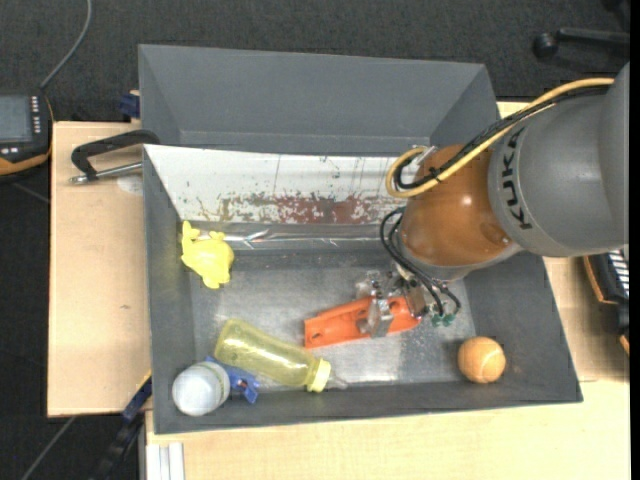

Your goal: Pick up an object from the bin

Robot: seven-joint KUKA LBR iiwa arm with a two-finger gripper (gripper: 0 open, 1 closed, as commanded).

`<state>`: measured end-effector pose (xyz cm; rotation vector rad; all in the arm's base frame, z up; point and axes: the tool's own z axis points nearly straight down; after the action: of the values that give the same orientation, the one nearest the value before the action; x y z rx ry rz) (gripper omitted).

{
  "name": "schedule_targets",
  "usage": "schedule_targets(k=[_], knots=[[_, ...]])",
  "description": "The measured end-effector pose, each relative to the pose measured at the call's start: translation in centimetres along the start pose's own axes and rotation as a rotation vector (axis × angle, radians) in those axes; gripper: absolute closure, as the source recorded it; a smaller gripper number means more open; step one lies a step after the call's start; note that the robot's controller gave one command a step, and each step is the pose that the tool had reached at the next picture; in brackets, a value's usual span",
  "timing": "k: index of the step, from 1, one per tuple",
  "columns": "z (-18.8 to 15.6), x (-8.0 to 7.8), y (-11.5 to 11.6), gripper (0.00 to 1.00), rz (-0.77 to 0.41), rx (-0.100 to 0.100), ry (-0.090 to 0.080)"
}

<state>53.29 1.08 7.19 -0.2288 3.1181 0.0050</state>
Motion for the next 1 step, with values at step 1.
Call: schedule_targets(k=[1], knots=[[-4.50, -1.10, 0.20, 1.00, -0.017, -0.001, 0.005]])
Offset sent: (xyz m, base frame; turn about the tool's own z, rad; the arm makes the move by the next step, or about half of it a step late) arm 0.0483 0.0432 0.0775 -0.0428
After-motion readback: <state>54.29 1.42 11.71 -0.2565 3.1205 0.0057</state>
